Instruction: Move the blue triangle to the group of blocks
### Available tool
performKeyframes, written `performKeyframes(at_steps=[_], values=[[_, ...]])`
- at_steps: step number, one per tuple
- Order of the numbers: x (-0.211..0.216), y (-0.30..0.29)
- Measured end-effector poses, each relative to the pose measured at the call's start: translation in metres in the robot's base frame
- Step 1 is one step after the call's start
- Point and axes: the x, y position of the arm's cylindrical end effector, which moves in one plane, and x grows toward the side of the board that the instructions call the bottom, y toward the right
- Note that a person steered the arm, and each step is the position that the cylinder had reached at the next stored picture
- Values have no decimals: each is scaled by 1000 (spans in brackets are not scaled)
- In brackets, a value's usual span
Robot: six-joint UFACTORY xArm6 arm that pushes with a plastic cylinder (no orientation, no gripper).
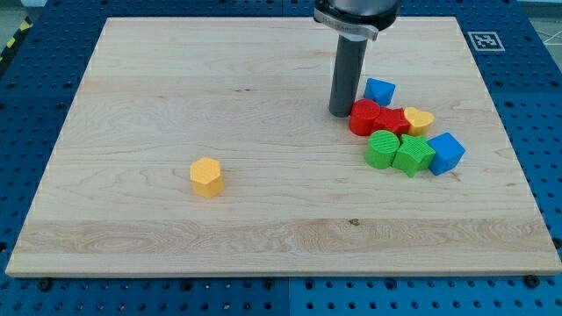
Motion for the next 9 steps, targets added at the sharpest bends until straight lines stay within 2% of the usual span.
performKeyframes(at_steps=[3, 4, 5, 6, 7, 9], values=[[17, 49], [8, 36], [-31, 10], [-68, 11], [-72, 32], [-72, 33]])
